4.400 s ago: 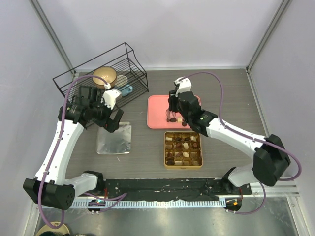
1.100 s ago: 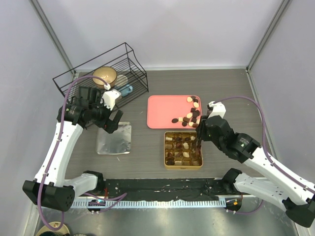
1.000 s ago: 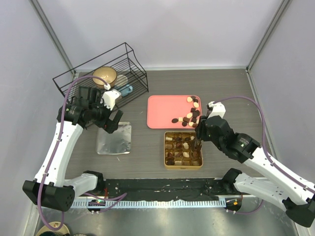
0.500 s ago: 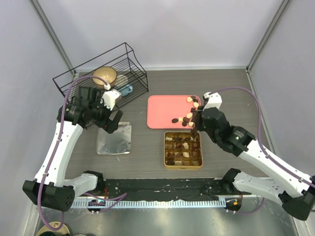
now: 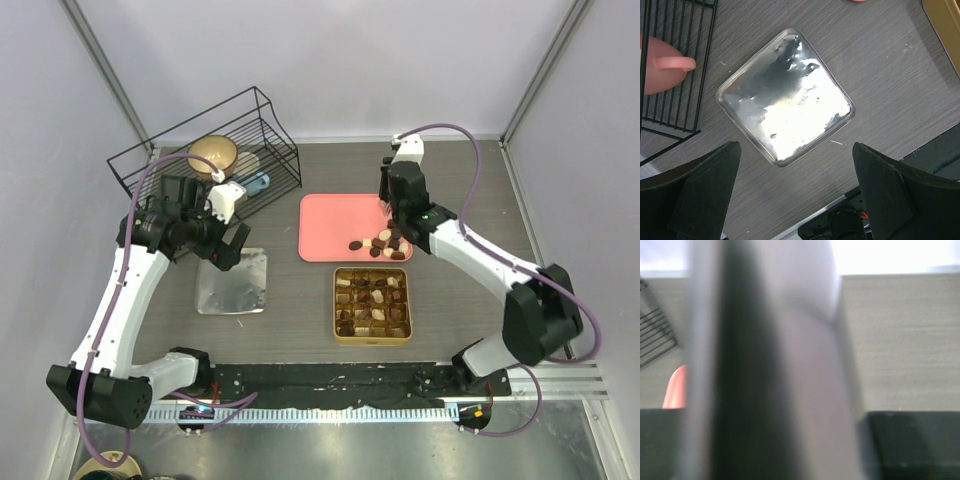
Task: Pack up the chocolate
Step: Pick up the fake chocolate from the plate.
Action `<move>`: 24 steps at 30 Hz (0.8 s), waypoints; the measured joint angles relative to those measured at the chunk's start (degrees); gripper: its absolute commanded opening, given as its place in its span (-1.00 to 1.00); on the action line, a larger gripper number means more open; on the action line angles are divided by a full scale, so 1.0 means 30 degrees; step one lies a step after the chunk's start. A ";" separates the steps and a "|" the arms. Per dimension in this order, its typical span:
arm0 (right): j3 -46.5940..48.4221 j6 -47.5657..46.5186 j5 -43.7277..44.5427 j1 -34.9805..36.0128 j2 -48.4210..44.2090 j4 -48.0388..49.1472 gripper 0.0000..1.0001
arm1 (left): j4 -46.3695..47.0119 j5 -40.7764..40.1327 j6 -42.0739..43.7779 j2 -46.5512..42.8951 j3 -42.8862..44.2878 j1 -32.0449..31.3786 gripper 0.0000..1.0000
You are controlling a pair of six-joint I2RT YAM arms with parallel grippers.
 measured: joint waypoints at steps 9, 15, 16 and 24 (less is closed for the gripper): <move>0.1253 -0.1129 -0.0510 -0.1574 0.4051 0.4073 -0.02 | 0.0036 -0.0029 0.0022 0.0036 0.0000 0.0000 0.99; 0.1559 -0.1268 -0.0984 -0.2069 0.4889 0.5093 -0.02 | 0.0044 -0.0080 0.0036 0.0036 0.0000 0.0000 0.99; 0.1581 -0.1268 -0.1078 -0.2127 0.4998 0.5173 -0.02 | 0.0044 -0.0087 0.0044 0.0036 -0.0007 0.0000 0.99; 0.1661 -0.1268 -0.1719 -0.2237 0.5996 0.5391 -0.03 | 0.0036 -0.0160 0.0095 0.0036 0.0000 0.0000 0.99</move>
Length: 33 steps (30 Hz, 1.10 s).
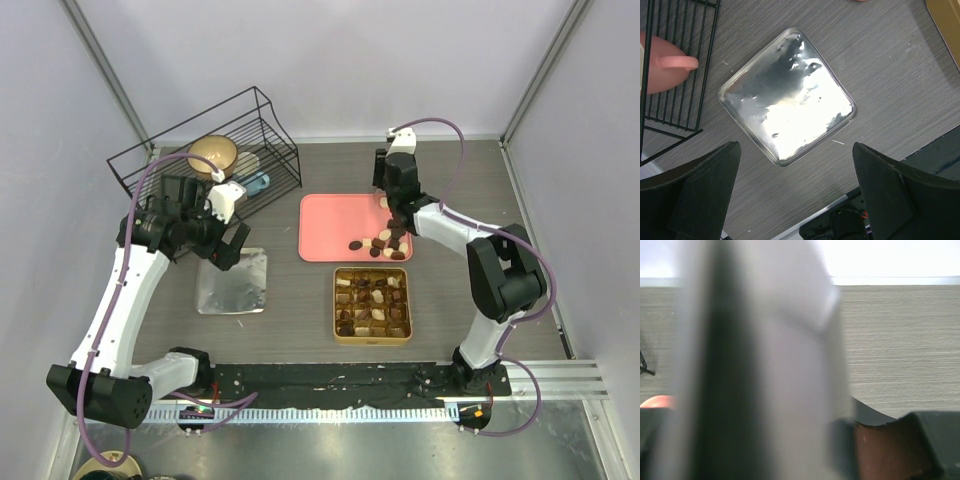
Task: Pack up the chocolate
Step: Pick up the fake chocolate from the plate.
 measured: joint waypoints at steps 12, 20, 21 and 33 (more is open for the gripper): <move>-0.0007 0.0051 -0.0685 0.0000 0.0233 0.0124 -0.04 | 0.0000 -0.0168 0.0080 0.0000 0.0000 0.0000 0.99; -0.0474 0.0546 -0.1246 0.0000 0.0182 0.0444 -0.09 | 0.0000 -0.0175 0.0087 0.0000 0.0000 0.0000 0.99; -0.0685 0.0736 -0.1450 0.0007 0.0131 0.0488 -0.09 | 0.0007 -0.0175 0.0087 0.0000 -0.0007 0.0000 0.99; -0.1406 0.1107 -0.2171 0.1545 -0.0561 0.0408 -0.09 | 0.0007 -0.0175 0.0095 0.0000 -0.0007 0.0000 0.99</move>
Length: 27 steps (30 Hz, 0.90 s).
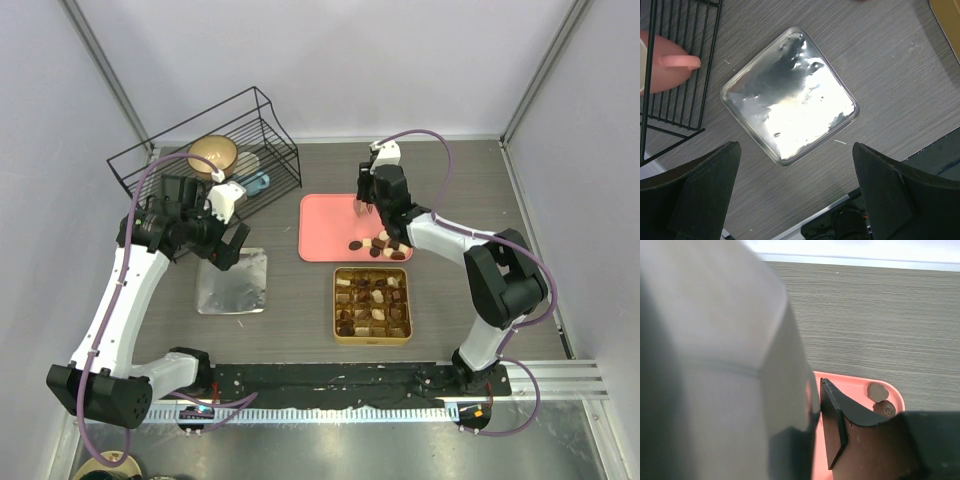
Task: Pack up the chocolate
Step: Pick up the fake chocolate from the plate.
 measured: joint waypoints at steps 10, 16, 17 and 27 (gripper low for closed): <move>0.0000 -0.0015 -0.0036 -0.0168 0.0007 -0.0430 -0.12 | 0.0007 -0.0036 0.0051 0.0000 -0.0080 0.0000 0.99; 0.0350 -0.0095 -0.0080 -0.0168 0.0619 0.0029 -0.13 | 0.0007 -0.0153 0.0051 0.0000 -0.0080 0.0000 0.99; 0.0510 -0.0160 -0.0109 -0.0168 0.0801 0.0168 -0.13 | 0.0007 -0.0160 0.0051 0.0000 -0.0080 0.0000 0.99; 0.1435 -0.0401 -0.0204 -0.0168 0.1756 0.0605 -0.36 | 0.0000 -0.0306 0.0066 0.0000 -0.0175 0.0000 0.99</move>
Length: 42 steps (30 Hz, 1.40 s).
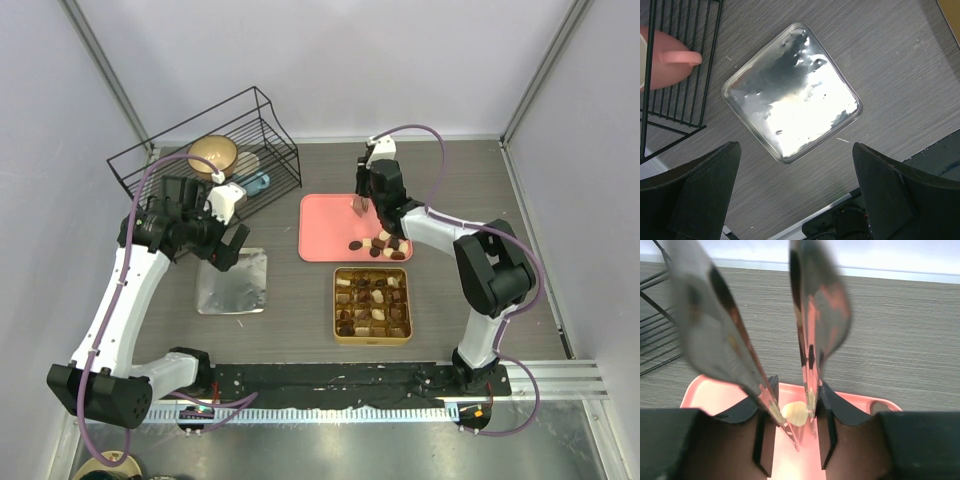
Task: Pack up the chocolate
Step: Pick up the fake chocolate from the plate, then place the fake chocolate in the packing box.
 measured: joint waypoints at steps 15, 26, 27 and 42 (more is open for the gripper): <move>-0.2805 -0.0138 0.0313 0.1639 -0.5450 -0.2841 -0.44 | -0.0022 0.0000 0.0066 -0.0219 -0.0146 0.0000 0.99; -0.5304 0.2375 0.1588 0.7563 -1.6342 -1.0571 -0.43 | -0.0007 0.0095 0.0058 -0.0466 -0.0481 0.0007 0.99; -0.5421 0.2725 0.1632 0.8072 -1.6866 -1.1460 -0.44 | -0.0007 0.0131 0.0058 -0.0474 -0.0495 0.0000 0.99; -0.5559 0.5778 0.0845 1.1111 -1.9875 -1.8994 -0.36 | 0.0000 0.0576 -0.0051 -0.0481 -0.0503 0.0007 0.99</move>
